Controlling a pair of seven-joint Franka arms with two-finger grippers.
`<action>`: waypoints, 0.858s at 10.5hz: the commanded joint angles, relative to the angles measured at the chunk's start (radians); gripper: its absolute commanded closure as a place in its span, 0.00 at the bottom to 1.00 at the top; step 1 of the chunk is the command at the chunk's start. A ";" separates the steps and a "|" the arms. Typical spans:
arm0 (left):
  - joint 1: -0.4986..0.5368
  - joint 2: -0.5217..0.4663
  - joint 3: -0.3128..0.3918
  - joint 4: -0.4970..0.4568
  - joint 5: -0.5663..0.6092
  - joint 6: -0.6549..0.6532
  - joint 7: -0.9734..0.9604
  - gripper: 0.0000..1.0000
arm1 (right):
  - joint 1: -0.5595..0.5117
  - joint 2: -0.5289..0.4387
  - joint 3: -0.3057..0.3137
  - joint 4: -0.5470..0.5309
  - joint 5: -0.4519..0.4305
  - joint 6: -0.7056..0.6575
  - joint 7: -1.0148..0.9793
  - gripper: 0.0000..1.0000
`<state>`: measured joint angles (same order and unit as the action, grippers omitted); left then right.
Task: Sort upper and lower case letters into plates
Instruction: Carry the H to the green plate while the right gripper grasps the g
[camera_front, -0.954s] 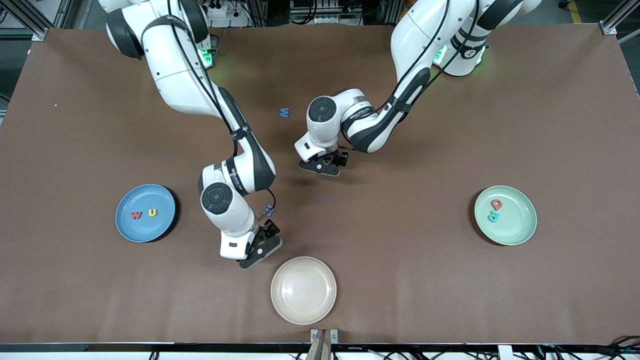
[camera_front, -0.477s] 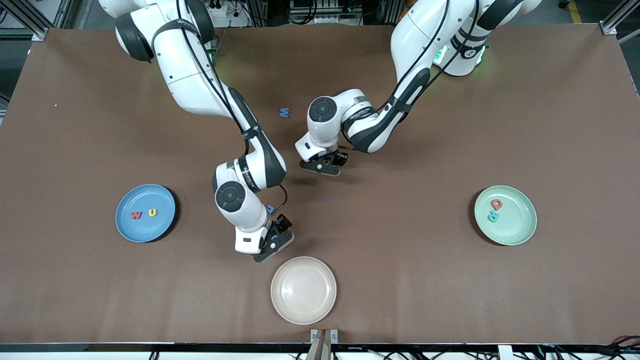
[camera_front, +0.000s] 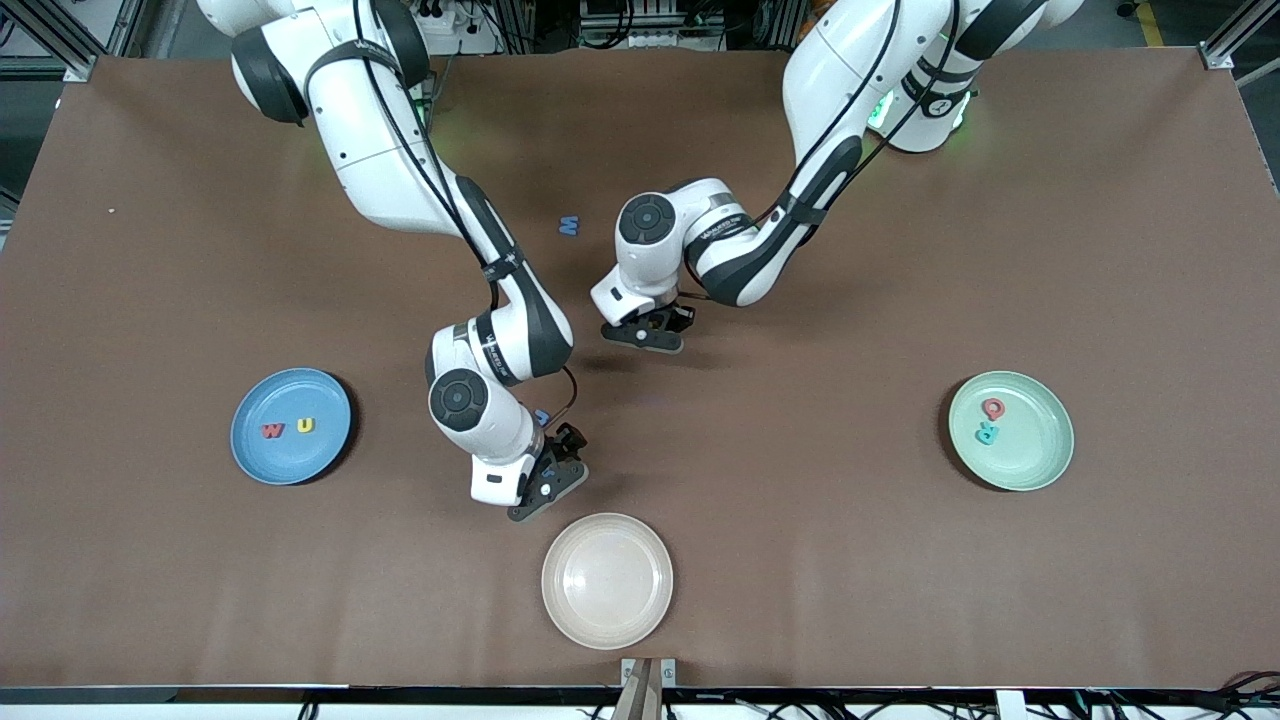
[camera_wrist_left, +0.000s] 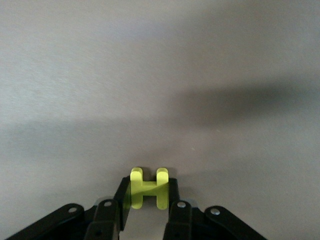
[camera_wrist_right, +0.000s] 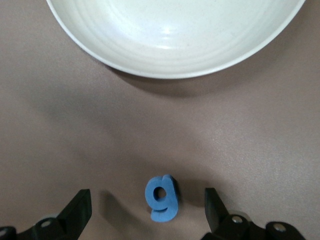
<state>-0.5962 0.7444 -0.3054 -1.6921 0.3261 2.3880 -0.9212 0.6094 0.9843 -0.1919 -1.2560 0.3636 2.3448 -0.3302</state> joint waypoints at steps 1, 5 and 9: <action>0.070 -0.101 -0.001 -0.015 0.022 -0.091 -0.042 1.00 | 0.009 0.005 -0.004 0.003 0.018 -0.007 0.013 0.00; 0.280 -0.206 -0.009 -0.029 0.019 -0.154 0.071 1.00 | 0.050 0.005 -0.052 0.009 -0.026 -0.034 0.039 0.00; 0.496 -0.241 -0.009 -0.032 0.007 -0.240 0.261 1.00 | 0.050 0.010 -0.069 0.012 -0.026 -0.028 0.039 0.00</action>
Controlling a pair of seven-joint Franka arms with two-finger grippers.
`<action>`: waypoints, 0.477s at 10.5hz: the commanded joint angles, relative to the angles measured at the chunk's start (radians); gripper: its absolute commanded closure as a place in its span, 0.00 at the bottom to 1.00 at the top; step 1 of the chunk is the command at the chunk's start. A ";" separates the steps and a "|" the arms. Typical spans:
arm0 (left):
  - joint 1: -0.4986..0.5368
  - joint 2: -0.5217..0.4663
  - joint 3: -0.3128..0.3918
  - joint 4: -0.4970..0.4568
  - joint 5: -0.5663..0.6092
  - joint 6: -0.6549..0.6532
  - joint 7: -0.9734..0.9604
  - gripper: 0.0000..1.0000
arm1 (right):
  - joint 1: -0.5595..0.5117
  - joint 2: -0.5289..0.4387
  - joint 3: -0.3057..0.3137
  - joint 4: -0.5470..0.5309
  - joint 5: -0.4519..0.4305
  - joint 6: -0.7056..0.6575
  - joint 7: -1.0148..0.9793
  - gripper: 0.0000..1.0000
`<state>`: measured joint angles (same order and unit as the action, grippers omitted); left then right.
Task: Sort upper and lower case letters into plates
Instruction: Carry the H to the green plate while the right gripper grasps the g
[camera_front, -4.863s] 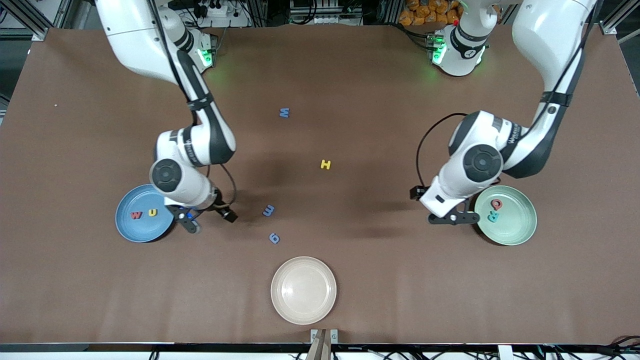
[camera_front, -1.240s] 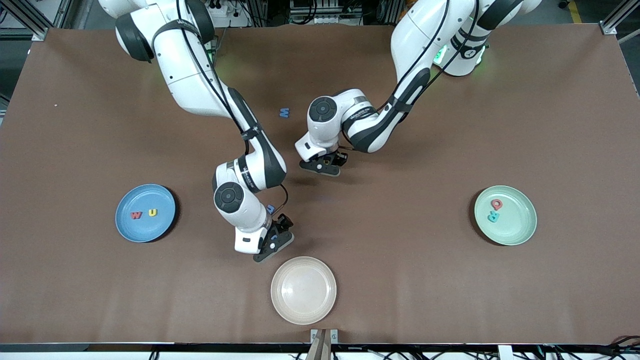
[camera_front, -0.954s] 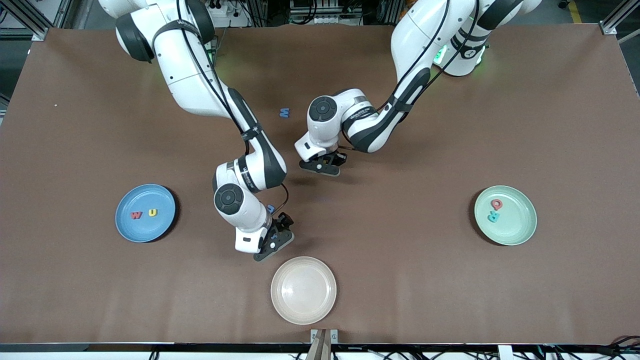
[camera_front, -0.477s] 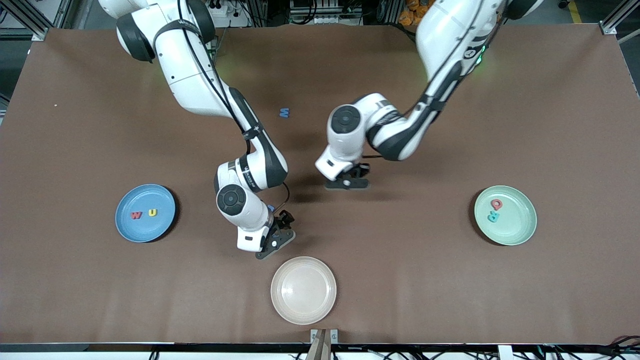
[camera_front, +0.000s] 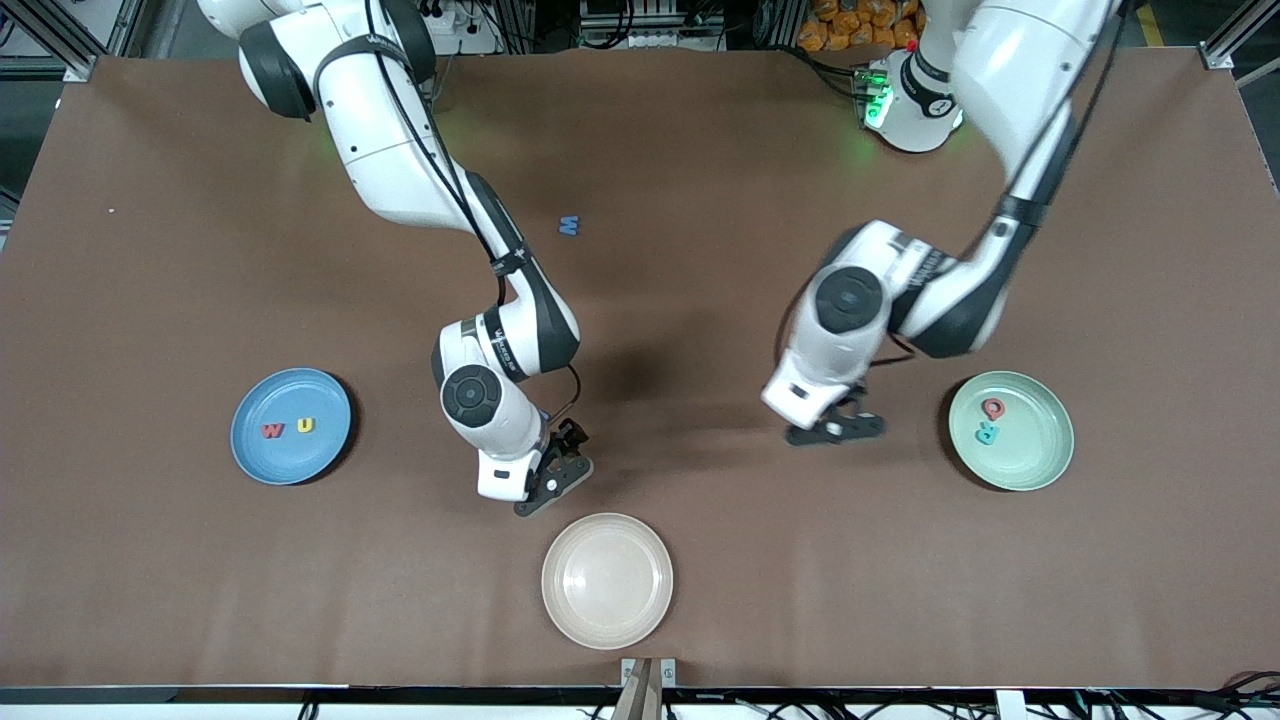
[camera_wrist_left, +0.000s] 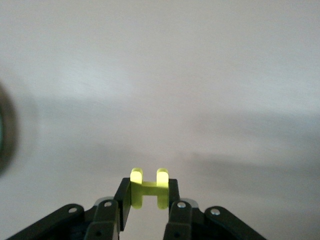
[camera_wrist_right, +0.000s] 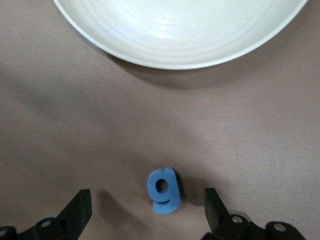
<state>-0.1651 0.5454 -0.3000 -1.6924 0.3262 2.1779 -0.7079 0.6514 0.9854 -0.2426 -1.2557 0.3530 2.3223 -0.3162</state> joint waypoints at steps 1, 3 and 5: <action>0.111 -0.056 -0.013 -0.033 0.005 -0.030 0.088 1.00 | 0.008 0.018 -0.018 0.015 -0.016 0.000 0.025 0.00; 0.166 -0.064 0.007 -0.033 0.002 -0.033 0.166 1.00 | 0.008 0.027 -0.018 0.016 -0.014 0.011 0.025 0.00; 0.216 -0.068 0.047 -0.038 -0.001 -0.033 0.260 1.00 | 0.008 0.029 -0.018 0.016 -0.014 0.012 0.025 0.00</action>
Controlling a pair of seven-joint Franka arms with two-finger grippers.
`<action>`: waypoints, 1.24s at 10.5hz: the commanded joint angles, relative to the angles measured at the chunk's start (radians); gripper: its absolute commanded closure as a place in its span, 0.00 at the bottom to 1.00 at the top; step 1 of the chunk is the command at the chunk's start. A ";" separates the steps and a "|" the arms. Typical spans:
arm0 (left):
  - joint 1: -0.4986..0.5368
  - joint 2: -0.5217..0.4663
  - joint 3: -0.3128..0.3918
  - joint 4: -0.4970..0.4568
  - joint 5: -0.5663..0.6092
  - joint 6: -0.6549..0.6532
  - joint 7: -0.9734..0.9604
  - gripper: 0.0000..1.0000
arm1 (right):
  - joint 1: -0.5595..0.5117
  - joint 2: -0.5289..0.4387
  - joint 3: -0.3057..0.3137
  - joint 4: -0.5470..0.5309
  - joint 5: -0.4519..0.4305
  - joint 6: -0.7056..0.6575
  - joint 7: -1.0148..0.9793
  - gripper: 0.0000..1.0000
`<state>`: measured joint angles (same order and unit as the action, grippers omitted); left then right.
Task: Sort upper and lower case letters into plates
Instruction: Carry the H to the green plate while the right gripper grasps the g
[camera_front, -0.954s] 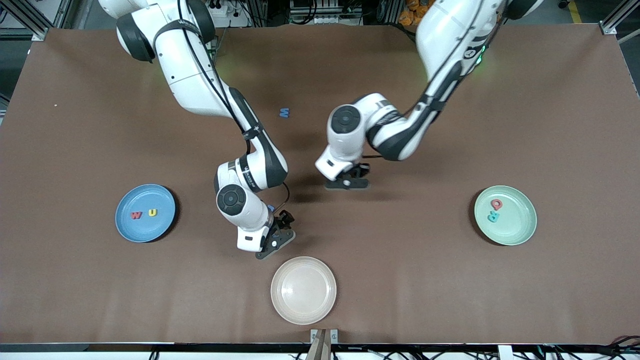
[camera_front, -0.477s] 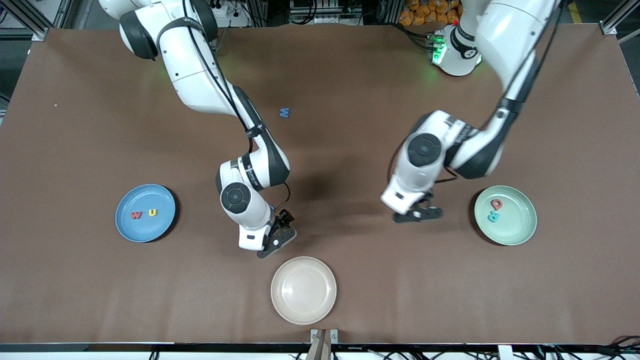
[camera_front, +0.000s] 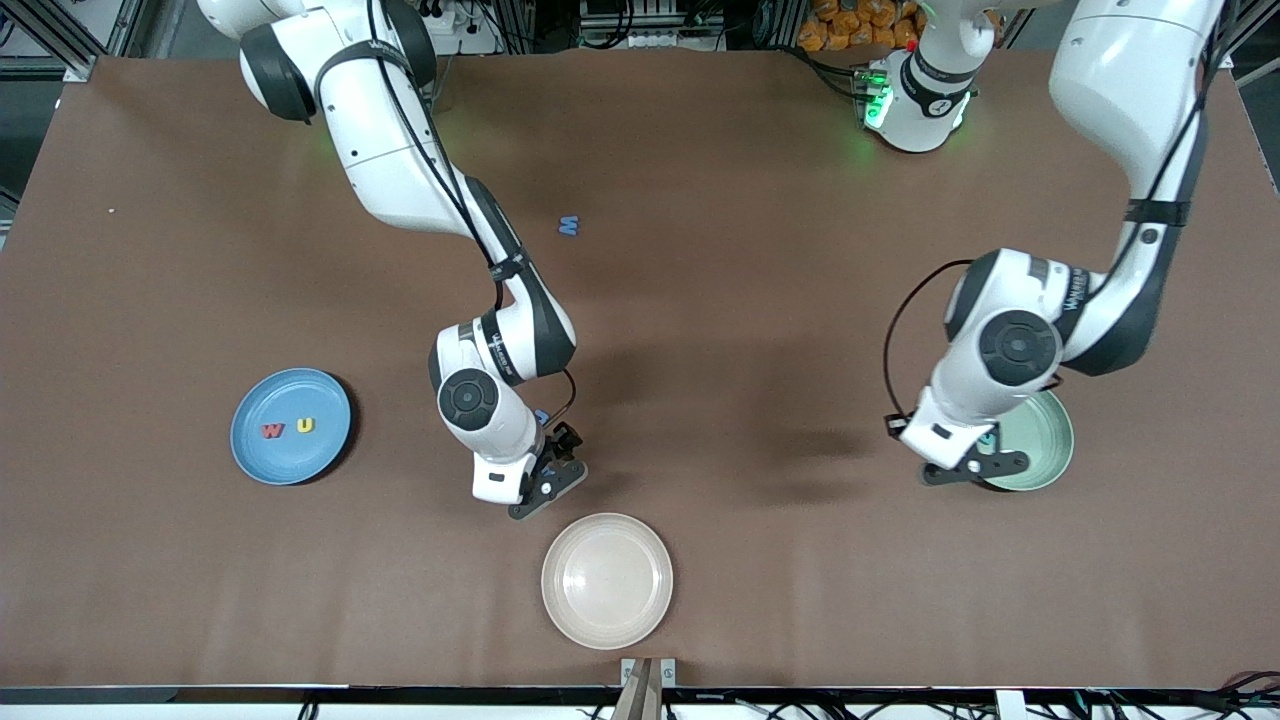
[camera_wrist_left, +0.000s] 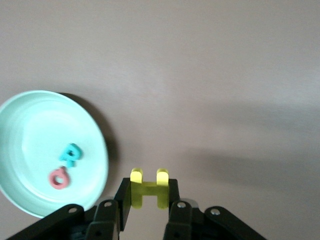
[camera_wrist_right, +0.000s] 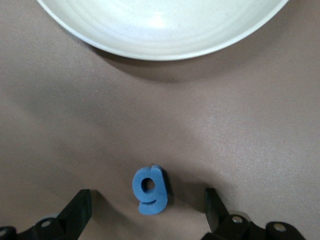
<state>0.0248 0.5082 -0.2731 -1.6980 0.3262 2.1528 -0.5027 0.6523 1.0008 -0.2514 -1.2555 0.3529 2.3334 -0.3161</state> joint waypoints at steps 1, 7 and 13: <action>0.055 -0.027 0.022 -0.032 -0.001 -0.008 0.094 1.00 | 0.007 0.013 -0.009 0.016 -0.014 0.003 0.025 0.00; 0.109 -0.011 0.057 -0.104 -0.030 -0.005 0.191 1.00 | 0.001 0.002 -0.011 0.022 -0.015 -0.005 0.022 1.00; 0.052 -0.022 0.048 -0.109 -0.032 -0.007 0.162 0.00 | 0.001 -0.157 -0.035 -0.114 -0.038 -0.055 0.193 1.00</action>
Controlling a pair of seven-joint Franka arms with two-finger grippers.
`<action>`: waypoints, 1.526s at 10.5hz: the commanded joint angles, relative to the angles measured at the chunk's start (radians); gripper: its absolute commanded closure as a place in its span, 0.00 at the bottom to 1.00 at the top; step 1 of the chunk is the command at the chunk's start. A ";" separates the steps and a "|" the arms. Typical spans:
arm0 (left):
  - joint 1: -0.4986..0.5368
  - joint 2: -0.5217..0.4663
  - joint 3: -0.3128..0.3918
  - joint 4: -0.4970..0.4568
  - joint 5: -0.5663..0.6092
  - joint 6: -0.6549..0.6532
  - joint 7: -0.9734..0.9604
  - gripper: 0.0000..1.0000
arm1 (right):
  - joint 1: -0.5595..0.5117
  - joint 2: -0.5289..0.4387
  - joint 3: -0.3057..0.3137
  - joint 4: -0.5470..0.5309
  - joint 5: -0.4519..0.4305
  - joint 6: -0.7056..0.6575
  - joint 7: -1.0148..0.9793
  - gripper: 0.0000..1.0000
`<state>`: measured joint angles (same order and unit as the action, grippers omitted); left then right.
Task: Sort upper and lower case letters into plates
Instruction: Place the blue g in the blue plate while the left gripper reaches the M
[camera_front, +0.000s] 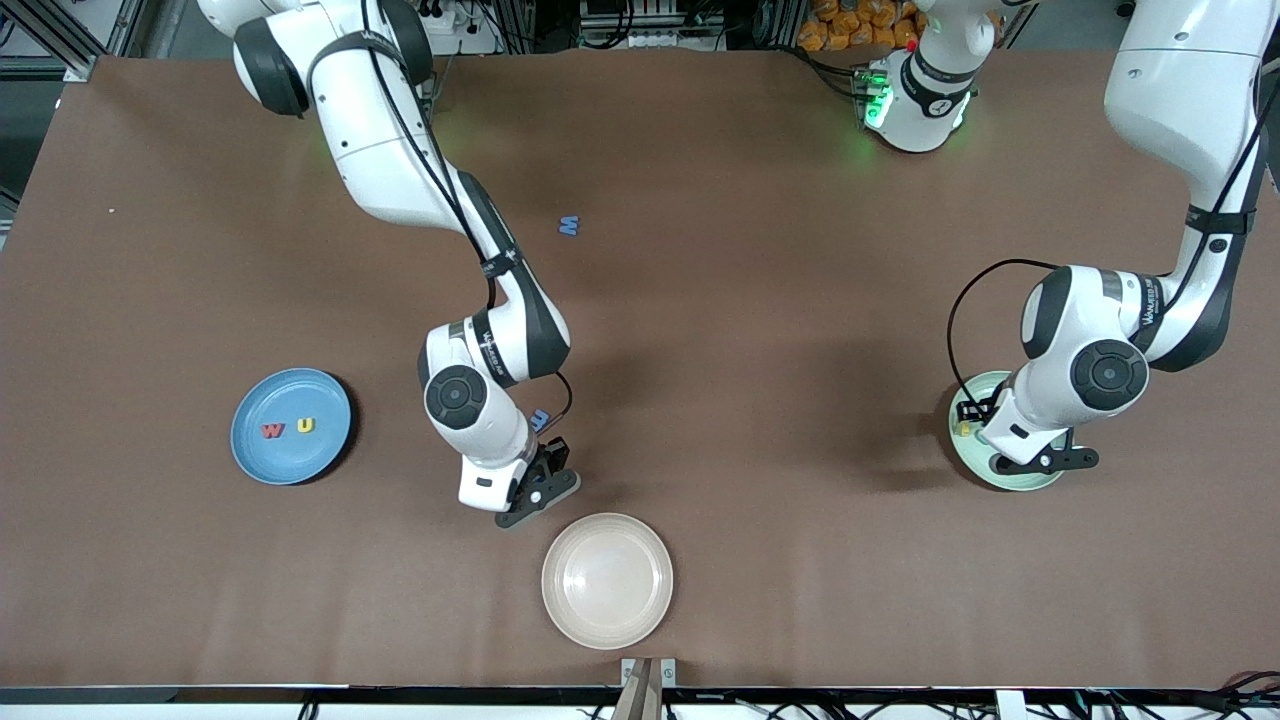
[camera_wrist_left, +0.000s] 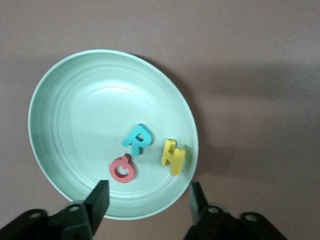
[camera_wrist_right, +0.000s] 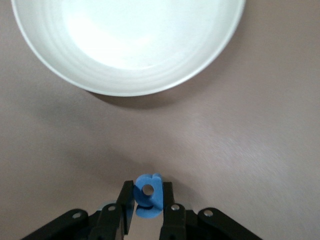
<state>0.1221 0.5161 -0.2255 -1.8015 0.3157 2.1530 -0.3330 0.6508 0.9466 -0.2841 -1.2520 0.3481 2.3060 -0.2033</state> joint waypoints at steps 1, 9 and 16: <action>-0.100 -0.037 -0.006 -0.004 -0.020 -0.007 -0.053 0.00 | -0.006 -0.136 -0.003 -0.145 -0.067 -0.064 0.117 1.00; -0.534 -0.005 -0.164 0.089 0.005 -0.005 -0.626 0.00 | -0.311 -0.446 -0.001 -0.576 -0.250 -0.111 0.167 1.00; -1.006 0.211 -0.066 0.356 0.000 0.021 -0.827 0.00 | -0.378 -0.430 0.023 -0.555 -0.296 -0.135 0.104 0.00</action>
<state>-0.7723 0.6750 -0.3656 -1.5116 0.3084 2.1736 -1.1190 0.2772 0.5343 -0.2745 -1.8140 0.0760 2.1771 -0.1013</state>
